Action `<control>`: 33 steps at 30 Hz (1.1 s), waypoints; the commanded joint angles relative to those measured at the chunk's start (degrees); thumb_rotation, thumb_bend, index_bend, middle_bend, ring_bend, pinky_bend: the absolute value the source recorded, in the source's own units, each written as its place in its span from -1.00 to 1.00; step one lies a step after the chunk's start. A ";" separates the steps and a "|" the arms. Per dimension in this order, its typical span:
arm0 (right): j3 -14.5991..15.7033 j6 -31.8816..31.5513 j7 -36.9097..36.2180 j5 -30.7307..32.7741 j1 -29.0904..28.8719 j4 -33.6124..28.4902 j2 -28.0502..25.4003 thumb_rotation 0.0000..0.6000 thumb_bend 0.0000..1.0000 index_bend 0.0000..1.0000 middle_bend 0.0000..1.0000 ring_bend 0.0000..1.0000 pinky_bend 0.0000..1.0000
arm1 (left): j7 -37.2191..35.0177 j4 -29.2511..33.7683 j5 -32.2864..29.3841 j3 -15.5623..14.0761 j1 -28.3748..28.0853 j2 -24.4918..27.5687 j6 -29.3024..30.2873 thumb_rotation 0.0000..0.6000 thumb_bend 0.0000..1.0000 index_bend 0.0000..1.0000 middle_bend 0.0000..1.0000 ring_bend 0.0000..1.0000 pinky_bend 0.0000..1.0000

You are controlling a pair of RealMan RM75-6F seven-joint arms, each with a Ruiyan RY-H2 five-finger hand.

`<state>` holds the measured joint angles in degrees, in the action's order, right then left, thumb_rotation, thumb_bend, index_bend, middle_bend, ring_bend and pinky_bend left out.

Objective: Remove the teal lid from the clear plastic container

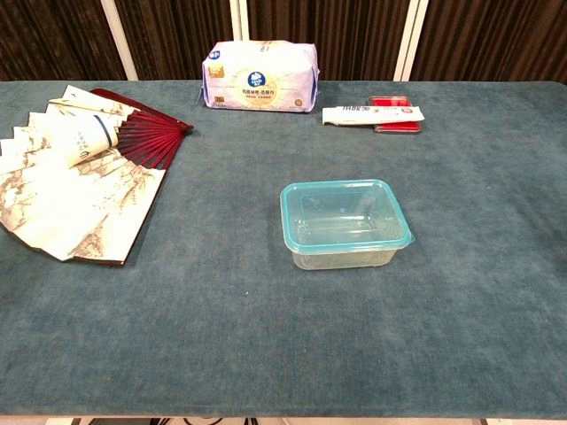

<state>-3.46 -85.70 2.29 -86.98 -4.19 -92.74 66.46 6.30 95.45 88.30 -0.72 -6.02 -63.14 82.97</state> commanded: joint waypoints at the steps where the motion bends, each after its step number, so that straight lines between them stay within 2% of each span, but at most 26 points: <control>1: 0.04 0.13 -0.01 0.11 0.01 -0.10 -0.03 1.00 -0.41 -1.00 -1.00 -1.00 -1.00 | 0.18 0.24 -0.33 0.11 0.06 -0.06 -0.09 1.00 -0.89 -1.00 -1.00 -1.00 -0.91; 11: 0.06 0.63 0.10 0.62 -0.01 -0.54 -0.24 1.00 -0.41 -1.00 -1.00 -1.00 -1.00 | -0.04 0.88 -1.06 0.18 -0.06 -0.01 -0.80 1.00 -0.89 -1.00 -1.00 -1.00 -0.91; 15: -0.05 0.70 0.48 0.98 0.01 -0.72 -0.16 1.00 -0.41 -1.00 -1.00 -1.00 -1.00 | -0.67 1.40 -1.61 0.23 -0.33 0.06 -1.67 1.00 -0.96 -1.00 -1.00 -1.00 -0.91; 22: -0.22 1.06 -0.24 1.69 0.03 -1.28 -0.46 1.00 -0.41 -1.00 -1.00 -1.00 -1.00 | -4.23 4.42 -2.44 0.29 -1.09 1.05 -3.74 1.00 -0.99 -1.00 -1.00 -1.00 -0.91; 27: -0.04 1.45 -0.65 1.82 0.06 -1.91 -0.84 1.00 -0.41 -1.00 -1.00 -1.00 -1.00 | -8.91 6.96 0.28 0.64 -4.36 2.12 -7.53 1.00 -0.99 -1.00 -1.00 -1.00 -0.90; 33: -0.14 1.73 -0.64 2.37 0.07 -2.28 -0.95 1.00 -0.41 -1.00 -1.00 -1.00 -1.00 | -9.57 8.37 -0.05 2.69 -10.34 0.76 -15.15 1.00 -0.99 -1.00 -1.00 -1.00 -0.90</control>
<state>-3.58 -83.98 1.64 -84.62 -4.12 -95.00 65.52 -2.90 102.85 88.56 0.74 -13.57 -61.56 71.08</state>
